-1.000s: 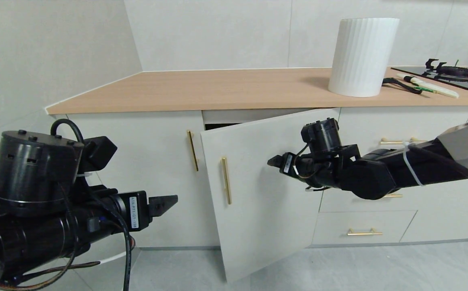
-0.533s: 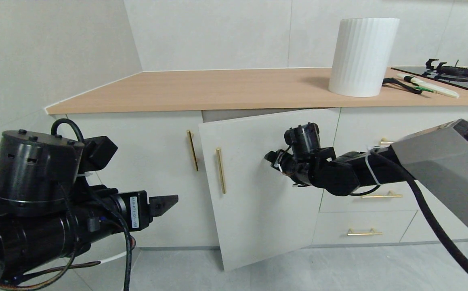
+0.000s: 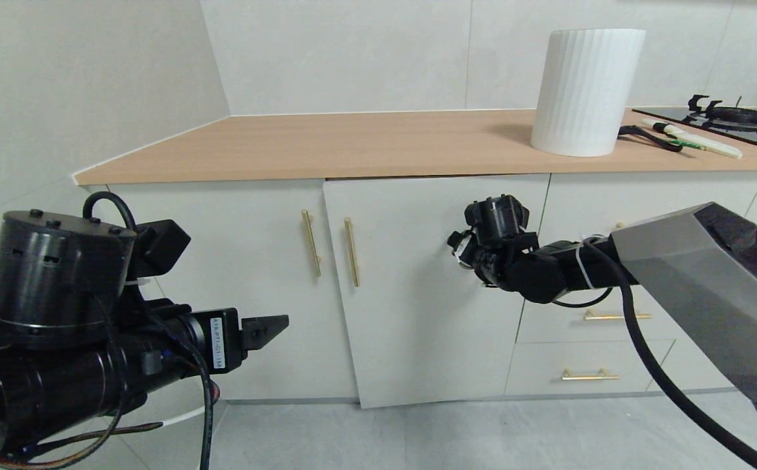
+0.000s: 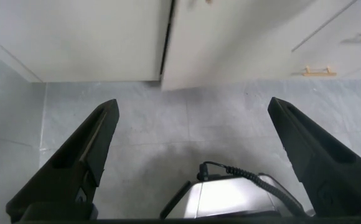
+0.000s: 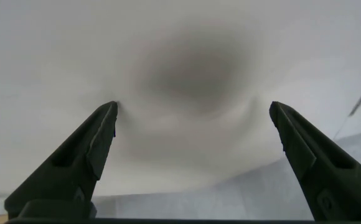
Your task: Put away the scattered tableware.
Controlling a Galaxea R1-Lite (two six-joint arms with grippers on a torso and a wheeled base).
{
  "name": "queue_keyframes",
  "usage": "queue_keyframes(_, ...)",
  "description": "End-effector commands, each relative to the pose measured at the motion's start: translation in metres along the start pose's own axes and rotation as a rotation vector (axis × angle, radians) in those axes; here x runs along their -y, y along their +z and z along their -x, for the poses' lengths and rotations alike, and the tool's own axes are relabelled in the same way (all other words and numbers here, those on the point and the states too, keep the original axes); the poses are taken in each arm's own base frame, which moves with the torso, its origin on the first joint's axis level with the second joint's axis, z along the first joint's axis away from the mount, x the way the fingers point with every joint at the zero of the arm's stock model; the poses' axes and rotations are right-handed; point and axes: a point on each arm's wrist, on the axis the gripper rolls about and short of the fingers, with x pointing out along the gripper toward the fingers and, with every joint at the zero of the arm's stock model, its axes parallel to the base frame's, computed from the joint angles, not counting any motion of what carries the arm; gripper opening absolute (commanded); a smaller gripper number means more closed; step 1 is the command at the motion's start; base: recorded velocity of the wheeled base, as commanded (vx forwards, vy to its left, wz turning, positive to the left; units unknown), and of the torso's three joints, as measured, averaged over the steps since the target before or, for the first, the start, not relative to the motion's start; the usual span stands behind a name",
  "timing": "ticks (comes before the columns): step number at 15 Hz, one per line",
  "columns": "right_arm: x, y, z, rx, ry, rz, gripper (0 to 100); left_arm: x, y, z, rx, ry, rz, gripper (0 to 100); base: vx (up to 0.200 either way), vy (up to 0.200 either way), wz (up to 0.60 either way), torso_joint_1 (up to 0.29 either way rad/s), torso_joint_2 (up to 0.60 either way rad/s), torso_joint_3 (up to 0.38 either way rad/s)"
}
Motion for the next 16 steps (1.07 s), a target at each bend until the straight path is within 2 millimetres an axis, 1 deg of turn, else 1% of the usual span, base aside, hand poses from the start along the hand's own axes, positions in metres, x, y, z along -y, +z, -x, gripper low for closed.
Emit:
queue_keyframes(1, 0.008, 0.0, -0.016, 0.024, -0.032, -0.008, 100, 0.0, 0.0, 0.0, 0.0, 0.001, 0.001, 100, 0.0, 0.0, 0.0, 0.0, 0.0, 0.0)
queue_keyframes(5, 0.011, 0.003, -0.019, 0.033, -0.041, -0.013, 100, 0.0, 0.0, 0.0, 0.0, 0.001, 0.001, 100, 0.0, 0.0, 0.0, 0.0, 0.0, 0.0)
queue_keyframes(8, 0.007, 0.012, -0.008, 0.032, -0.025, -0.016, 100, 0.0, 0.0, 0.0, 0.0, 0.001, 0.001, 100, 0.0, 0.0, 0.0, 0.0, 0.0, 0.0)
queue_keyframes(9, 0.009, 0.012, 0.016, -0.036, -0.001, 0.007, 100, 0.0, 0.0, 0.0, 0.0, 0.001, 0.001, 100, 0.0, 0.0, 0.0, 0.0, 0.0, 0.0)
queue_keyframes(10, 0.011, 0.014, 0.033, -0.099, 0.042, 0.017, 100, 0.0, 0.0, 0.0, 0.0, 0.001, 0.001, 100, 0.0, 0.0, 0.0, 0.0, 0.0, 0.0)
queue_keyframes(11, 0.021, 0.017, 0.063, -0.23, 0.136, 0.038, 100, 0.0, 0.0, 0.0, 0.001, 0.0, 0.001, 100, 0.0, 0.0, 0.0, 0.0, 0.0, 0.0)
queue_keyframes(12, 0.026, 0.023, 0.087, -0.326, 0.246, 0.071, 100, 0.0, 0.0, 0.0, 0.001, 0.0, 0.001, 100, 0.0, 0.0, 0.0, 0.0, 0.0, 0.0)
queue_keyframes(14, 0.029, 0.03, 0.105, -0.357, 0.359, 0.108, 100, 0.0, 0.0, 0.001, 0.002, 0.0, 0.001, 100, 0.0, 0.0, 0.0, 0.0, 0.0, 0.0)
queue_keyframes(16, 0.032, 0.043, 0.126, -0.296, 0.362, 0.144, 100, -0.001, 0.001, 0.003, 0.009, -0.003, 0.003, 100, 0.0, 0.0, 0.0, 0.0, 0.0, 0.0)
